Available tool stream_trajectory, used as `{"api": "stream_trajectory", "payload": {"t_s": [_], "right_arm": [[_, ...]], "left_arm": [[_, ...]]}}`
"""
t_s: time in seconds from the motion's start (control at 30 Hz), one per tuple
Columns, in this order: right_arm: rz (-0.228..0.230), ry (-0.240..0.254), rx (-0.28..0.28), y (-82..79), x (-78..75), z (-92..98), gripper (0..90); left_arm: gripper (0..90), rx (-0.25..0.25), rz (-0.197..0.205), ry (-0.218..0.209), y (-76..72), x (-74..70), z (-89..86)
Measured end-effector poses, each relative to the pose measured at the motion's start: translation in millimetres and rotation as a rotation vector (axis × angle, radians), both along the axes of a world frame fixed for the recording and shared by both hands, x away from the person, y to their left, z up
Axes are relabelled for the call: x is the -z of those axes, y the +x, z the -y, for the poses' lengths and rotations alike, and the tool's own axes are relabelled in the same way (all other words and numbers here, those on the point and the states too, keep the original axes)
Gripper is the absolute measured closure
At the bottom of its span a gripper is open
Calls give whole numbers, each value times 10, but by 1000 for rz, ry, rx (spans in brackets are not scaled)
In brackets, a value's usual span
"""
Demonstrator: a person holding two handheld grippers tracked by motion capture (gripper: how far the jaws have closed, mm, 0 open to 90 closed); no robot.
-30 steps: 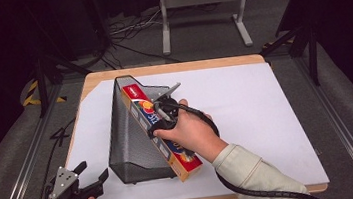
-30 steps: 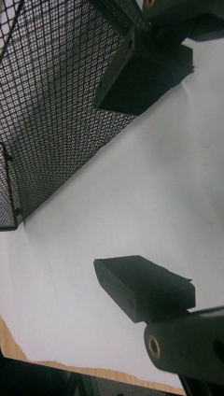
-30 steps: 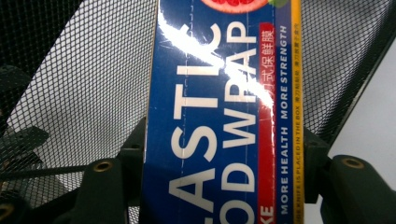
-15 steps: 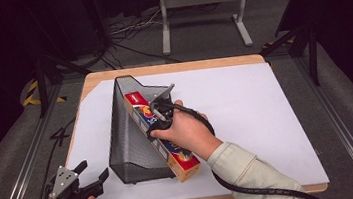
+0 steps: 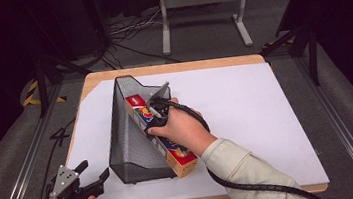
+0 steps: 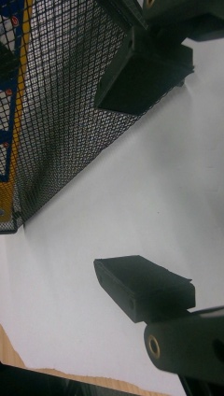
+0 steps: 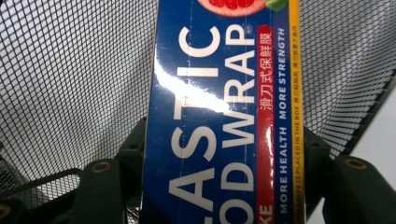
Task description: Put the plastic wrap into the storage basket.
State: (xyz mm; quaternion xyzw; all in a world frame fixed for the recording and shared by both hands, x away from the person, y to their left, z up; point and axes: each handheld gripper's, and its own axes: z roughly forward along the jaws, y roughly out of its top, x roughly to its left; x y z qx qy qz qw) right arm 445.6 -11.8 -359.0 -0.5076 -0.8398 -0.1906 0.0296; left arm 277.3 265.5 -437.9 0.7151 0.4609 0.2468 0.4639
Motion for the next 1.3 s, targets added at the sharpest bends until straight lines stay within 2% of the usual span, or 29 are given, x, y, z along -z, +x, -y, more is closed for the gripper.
{"api": "stream_trajectory", "payload": {"t_s": [0.13, 0.2, 0.23, 0.43, 0.5, 0.6, 0.77, 0.87, 0.93, 1.23, 1.3], "right_arm": [[22, 28, -11, 1, -5, 35, 343], [61, 52, -23, -6, -40, 58, 320], [61, 52, -23, -6, -40, 58, 320], [131, 101, -39, -68, -180, 151, 283], [183, 125, -57, -93, -220, 203, 277], [262, 190, -94, -137, -297, 282, 286], [351, 246, -132, -212, -395, 421, 281], [374, 262, -146, -241, -433, 472, 274], [418, 280, -172, -292, -488, 564, 262], [446, 291, -158, -390, -577, 906, 244], [462, 289, -152, -411, -607, 1061, 242]], "left_arm": [[207, 1, -3, 0, 0, 2, -4], [207, 1, -5, -2, 1, 4, -5], [206, 1, -5, -2, 1, 4, -5], [207, -2, -3, -4, 1, 4, 1], [207, -1, -4, -1, 2, 3, 4], [206, -3, -3, 0, 4, 3, 3], [207, -9, -1, -3, 9, 2, 0], [207, -9, 0, -4, 14, 0, 6], [207, -1, 1, -1, 20, 0, 12], [206, -2, -1, -1, 31, 3, 14], [206, -7, -1, 0, 24, -1, 11]]}}
